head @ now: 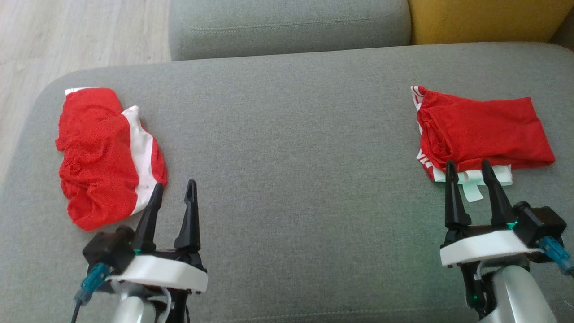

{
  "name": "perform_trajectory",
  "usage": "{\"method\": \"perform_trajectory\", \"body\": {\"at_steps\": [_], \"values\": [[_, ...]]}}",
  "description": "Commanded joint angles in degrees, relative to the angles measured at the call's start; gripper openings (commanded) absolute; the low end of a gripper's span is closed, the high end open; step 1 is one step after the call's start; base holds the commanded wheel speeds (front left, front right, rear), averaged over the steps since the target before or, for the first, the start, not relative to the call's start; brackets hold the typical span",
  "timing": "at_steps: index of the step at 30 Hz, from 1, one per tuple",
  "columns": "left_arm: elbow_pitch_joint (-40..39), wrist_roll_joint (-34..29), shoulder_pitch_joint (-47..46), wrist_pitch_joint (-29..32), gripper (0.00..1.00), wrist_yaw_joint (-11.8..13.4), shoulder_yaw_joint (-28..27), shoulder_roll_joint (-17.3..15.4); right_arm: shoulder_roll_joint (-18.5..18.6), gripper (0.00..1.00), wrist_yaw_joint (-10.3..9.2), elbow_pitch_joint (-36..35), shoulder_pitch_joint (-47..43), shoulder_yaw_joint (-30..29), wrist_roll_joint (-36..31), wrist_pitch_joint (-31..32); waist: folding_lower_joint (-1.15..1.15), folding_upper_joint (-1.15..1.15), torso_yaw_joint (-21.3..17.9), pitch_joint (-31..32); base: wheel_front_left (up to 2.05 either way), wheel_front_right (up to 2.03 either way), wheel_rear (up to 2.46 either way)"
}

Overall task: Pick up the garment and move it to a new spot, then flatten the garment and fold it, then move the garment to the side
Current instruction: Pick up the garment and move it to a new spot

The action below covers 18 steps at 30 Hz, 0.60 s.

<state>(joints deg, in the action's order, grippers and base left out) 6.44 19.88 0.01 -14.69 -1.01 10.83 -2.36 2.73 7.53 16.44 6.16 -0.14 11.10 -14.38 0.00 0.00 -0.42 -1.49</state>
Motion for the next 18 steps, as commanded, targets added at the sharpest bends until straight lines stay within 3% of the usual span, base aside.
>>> {"method": "perform_trajectory", "body": {"at_steps": [1, 18], "values": [[-2.0, -0.43, -1.47, -0.31, 1.0, 0.05, -1.89, -0.52, 0.15, 1.0, -0.04, -1.78, 1.31, 1.57, 0.42, -0.62, 0.0, 0.0, -0.12, 0.11, 0.0, 0.0, 0.0], [-1.48, -0.28, -1.99, -0.31, 1.0, -0.28, -1.66, -0.52, 0.15, 1.0, -0.04, -1.51, 1.1, 2.2, 0.75, -0.62, 0.0, 0.0, 1.2, -0.12, 0.0, 0.0, 0.0]]}}
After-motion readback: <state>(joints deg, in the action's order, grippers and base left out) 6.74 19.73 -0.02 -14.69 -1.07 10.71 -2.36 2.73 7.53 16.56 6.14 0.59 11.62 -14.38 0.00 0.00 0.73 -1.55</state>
